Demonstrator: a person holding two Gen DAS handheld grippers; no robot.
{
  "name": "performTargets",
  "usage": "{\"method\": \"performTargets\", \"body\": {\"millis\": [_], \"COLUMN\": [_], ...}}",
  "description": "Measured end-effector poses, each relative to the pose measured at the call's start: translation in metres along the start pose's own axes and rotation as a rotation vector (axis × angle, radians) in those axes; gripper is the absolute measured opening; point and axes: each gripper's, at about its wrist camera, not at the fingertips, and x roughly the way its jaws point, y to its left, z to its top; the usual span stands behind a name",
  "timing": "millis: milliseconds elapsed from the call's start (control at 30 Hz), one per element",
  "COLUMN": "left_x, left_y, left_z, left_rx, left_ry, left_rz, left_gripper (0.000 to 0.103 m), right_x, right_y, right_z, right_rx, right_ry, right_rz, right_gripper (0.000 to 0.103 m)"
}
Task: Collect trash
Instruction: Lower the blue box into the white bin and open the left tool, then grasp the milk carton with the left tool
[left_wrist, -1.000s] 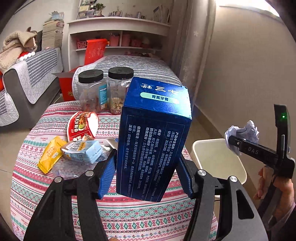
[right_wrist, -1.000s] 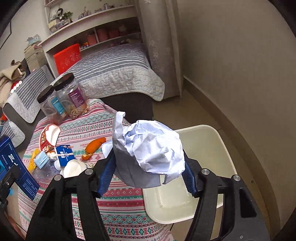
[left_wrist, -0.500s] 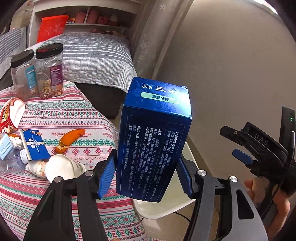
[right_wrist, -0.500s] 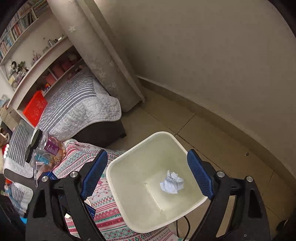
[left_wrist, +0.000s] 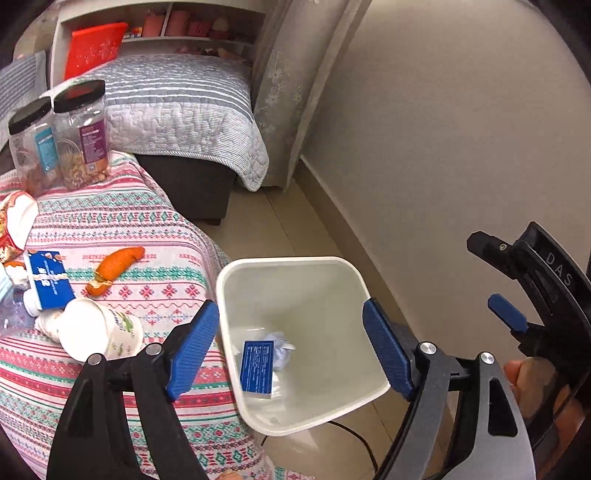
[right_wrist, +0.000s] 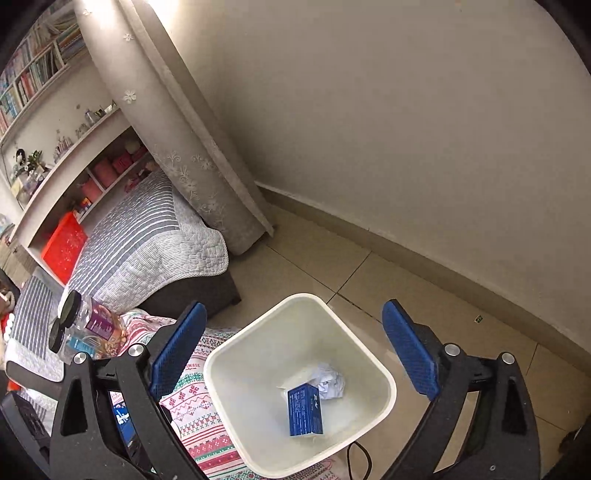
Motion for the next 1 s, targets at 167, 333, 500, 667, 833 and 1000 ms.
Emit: {"method": "performTargets", "body": {"millis": [167, 333, 500, 667, 833, 1000], "left_x": [-0.035, -0.063, -0.083, -0.095, -0.101, -0.112], "left_y": [0.022, 0.064, 0.108, 0.163, 0.229, 0.305], "left_z": [0.002, 0.005, 0.0, -0.011, -0.011, -0.018], "left_rx": [0.077, 0.062, 0.02, -0.062, -0.134, -0.308], "left_ry": [-0.106, -0.158, -0.168, -0.149, -0.078, 0.02], "left_rz": [0.225, 0.369, 0.446, 0.501, 0.568, 0.53], "left_gripper": [0.089, 0.091, 0.091, 0.091, 0.091, 0.091], "right_x": [0.001, 0.005, 0.005, 0.004, 0.006, 0.012], "right_y": [0.035, 0.083, 0.122, 0.154, 0.174, 0.186], "right_z": [-0.018, -0.048, -0.076, -0.1, -0.117, -0.125], "right_rx": [-0.141, -0.312, -0.418, -0.501, -0.542, -0.545], "right_ry": [-0.015, -0.003, 0.01, 0.017, 0.039, 0.074], "right_rz": [-0.032, -0.018, 0.022, 0.049, 0.077, 0.109], "right_gripper": [0.096, 0.096, 0.096, 0.096, 0.096, 0.096]}}
